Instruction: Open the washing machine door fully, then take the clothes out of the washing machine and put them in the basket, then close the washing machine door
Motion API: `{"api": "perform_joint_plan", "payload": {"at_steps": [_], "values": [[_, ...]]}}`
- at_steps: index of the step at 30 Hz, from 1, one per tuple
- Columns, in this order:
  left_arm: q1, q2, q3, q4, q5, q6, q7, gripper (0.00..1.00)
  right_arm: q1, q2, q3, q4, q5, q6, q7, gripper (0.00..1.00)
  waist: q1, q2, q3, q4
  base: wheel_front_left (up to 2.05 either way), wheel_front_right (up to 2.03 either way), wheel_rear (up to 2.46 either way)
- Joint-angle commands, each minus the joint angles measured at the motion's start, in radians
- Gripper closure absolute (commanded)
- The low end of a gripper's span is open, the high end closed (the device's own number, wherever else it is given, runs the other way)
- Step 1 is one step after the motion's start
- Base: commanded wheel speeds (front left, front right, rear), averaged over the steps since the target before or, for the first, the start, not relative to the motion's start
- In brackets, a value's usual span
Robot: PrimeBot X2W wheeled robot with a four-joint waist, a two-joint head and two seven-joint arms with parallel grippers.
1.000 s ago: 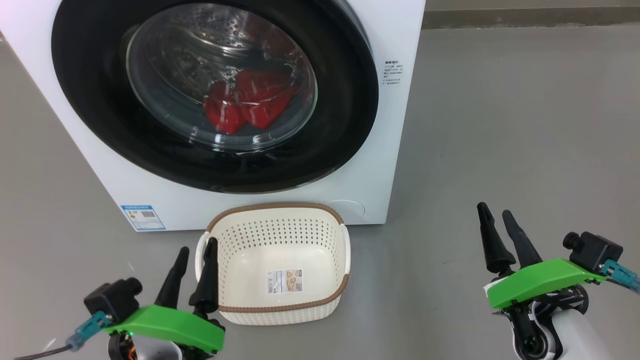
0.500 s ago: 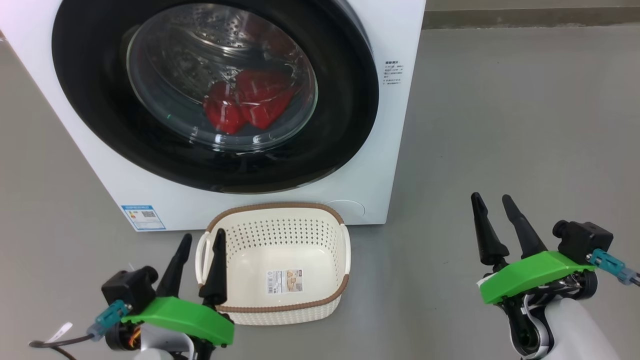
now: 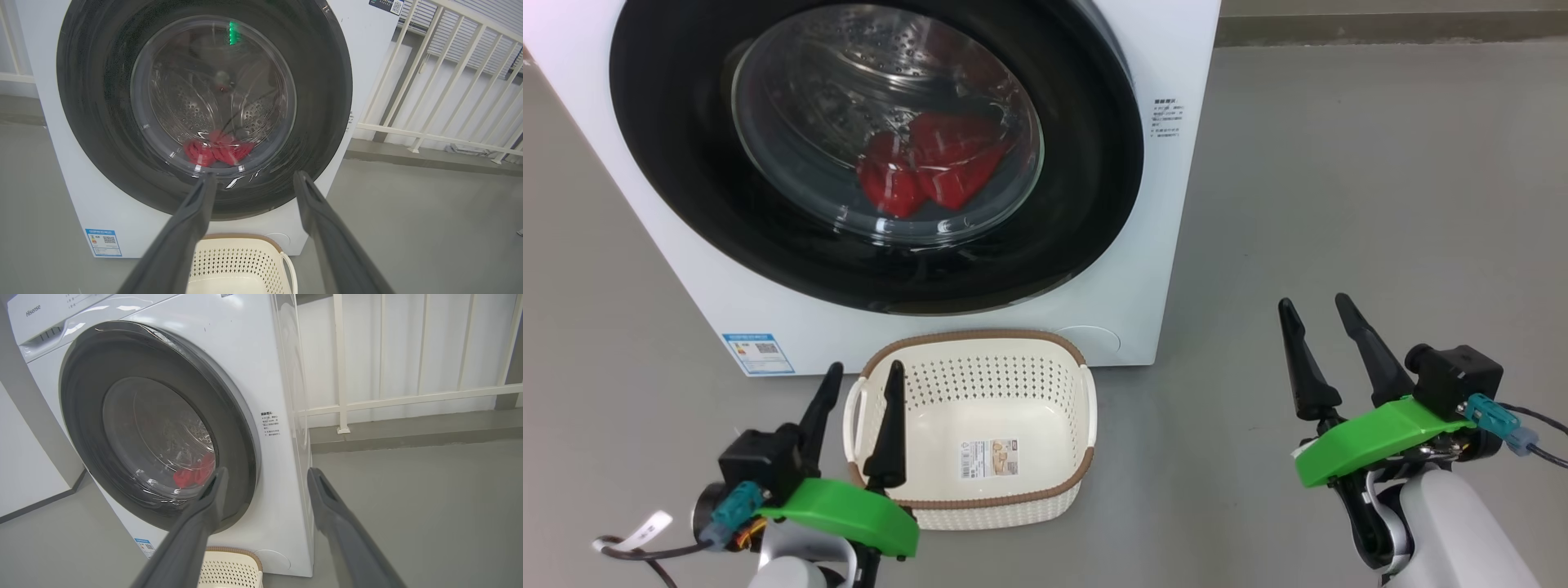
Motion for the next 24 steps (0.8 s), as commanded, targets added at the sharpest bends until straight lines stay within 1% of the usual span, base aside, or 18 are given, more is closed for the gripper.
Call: {"api": "perform_joint_plan", "payload": {"at_steps": [1,11,24], "values": [[-0.052,0.021,0.022,-0.018,0.038,0.011,-0.015,0.0,-0.055,-0.006,0.022,-0.023,-0.034,0.006,-0.015,0.0,-0.0001,0.0,0.0,0.0,0.0,0.0,0.0],[-0.073,0.023,0.012,-0.012,0.151,0.022,-0.043,0.0,-0.073,-0.008,0.033,-0.021,-0.143,0.007,-0.043,0.0,-0.0001,0.0,-0.004,0.002,0.0,0.0,0.0],[-0.074,0.023,0.018,0.006,0.143,0.036,-0.043,0.0,-0.079,-0.008,0.024,0.006,-0.15,0.007,-0.043,0.0,-0.0001,0.0,-0.001,0.003,0.0,0.0,0.0]]}}
